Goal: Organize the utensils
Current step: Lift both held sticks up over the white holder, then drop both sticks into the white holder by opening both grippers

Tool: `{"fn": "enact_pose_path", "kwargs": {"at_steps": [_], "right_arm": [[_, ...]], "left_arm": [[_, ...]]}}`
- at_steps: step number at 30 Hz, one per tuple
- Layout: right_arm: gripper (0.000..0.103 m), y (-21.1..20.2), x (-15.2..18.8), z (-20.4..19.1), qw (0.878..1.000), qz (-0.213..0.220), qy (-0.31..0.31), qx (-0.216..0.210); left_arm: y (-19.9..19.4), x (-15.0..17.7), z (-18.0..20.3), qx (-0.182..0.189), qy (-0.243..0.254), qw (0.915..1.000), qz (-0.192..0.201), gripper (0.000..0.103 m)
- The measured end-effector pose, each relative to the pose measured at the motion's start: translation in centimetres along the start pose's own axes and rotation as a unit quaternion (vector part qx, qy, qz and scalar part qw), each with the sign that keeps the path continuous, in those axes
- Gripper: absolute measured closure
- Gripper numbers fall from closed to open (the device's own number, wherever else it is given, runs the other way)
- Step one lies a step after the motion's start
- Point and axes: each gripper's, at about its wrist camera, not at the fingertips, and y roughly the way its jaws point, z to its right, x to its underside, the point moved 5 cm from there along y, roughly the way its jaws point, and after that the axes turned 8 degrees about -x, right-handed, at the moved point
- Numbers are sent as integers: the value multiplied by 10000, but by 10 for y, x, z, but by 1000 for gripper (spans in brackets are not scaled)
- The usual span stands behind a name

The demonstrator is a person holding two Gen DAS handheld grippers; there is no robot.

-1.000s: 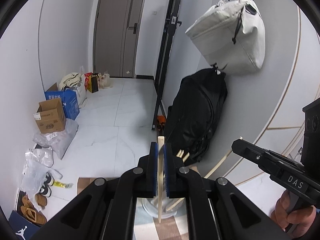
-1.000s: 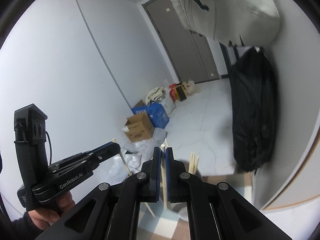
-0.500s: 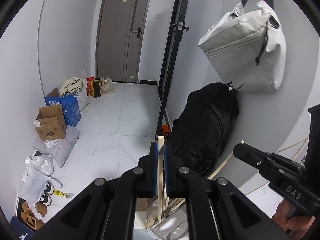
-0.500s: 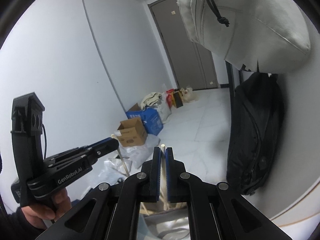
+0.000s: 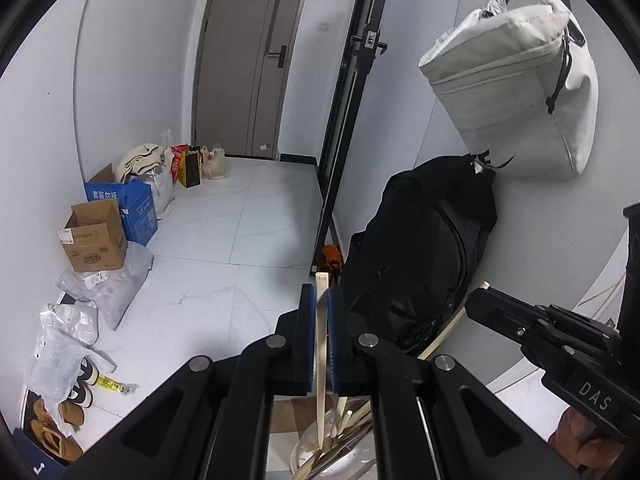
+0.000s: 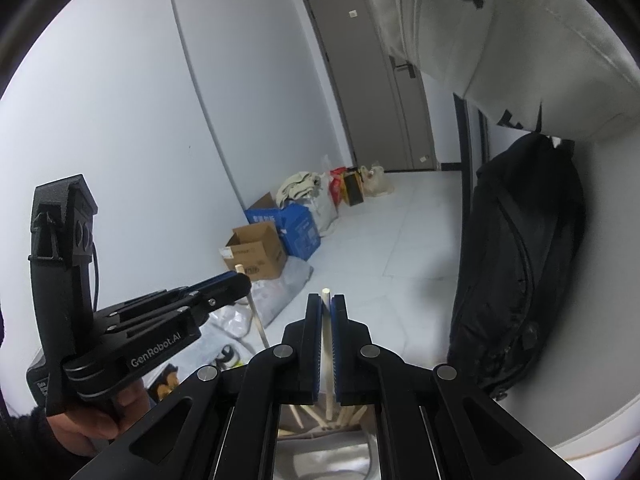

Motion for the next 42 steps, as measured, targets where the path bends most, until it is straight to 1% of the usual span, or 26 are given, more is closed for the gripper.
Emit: {"fn": "enact_pose_path", "kwargs": {"at_steps": [3, 8, 11, 14, 16, 21, 22, 24, 29, 31, 33, 35, 36, 38, 40, 41, 42], "right_arm": [[99, 7, 1, 0, 10000, -58, -58, -32], [99, 14, 6, 0, 9998, -147, -116, -74], [99, 19, 9, 3, 9997, -217, -84, -113], [99, 22, 14, 6, 9995, -276, -20, -157], [99, 24, 18, 9, 9993, -305, 54, -204], [99, 28, 26, 16, 9981, -374, 311, -378], [99, 28, 27, 18, 9978, -382, 365, -399], [96, 28, 30, 19, 9970, -400, 438, -496], [96, 28, 34, 21, 9957, -440, 543, -604], [92, 26, 34, 22, 9952, -436, 594, -641], [82, 23, 35, 23, 9951, -385, 668, -624], [81, 19, 36, 25, 9949, -317, 741, -601], [79, 16, 37, 27, 9949, -300, 771, -581], [74, 9, 38, 30, 9949, -236, 831, -515], [70, 2, 39, 31, 9947, -167, 884, -494], [67, -1, 40, 31, 9947, -138, 895, -478], [65, -5, 40, 30, 9949, -97, 897, -454]], "left_arm": [[-2, 0, 2, 118, 26, 9999, 69, 101], [-5, 3, 5, 158, 111, 9993, 333, 101], [-4, 9, 6, 181, 126, 9991, 370, 101], [-2, 14, 6, 213, 110, 9992, 321, 101], [0, 16, 7, 298, 104, 9991, 271, 101], [6, 22, 10, 422, 204, 9988, 123, 101], [8, 23, 9, 461, 224, 9987, 70, 101], [12, 26, 9, 650, 259, 9975, -108, 101], [16, 28, 11, 897, 341, 9945, -408, 100], [14, 29, 13, 930, 402, 9938, -466, 100], [10, 28, 15, 947, 423, 9936, -452, 96], [4, 27, 13, 884, 388, 9946, -377, 86], [3, 27, 12, 874, 364, 9949, -340, 84], [-3, 28, 12, 787, 336, 9960, -273, 83], [-7, 29, 10, 698, 306, 9967, -273, 83], [-8, 29, 10, 672, 287, 9970, -271, 83], [-10, 30, 9, 626, 262, 9973, -271, 83]]}}
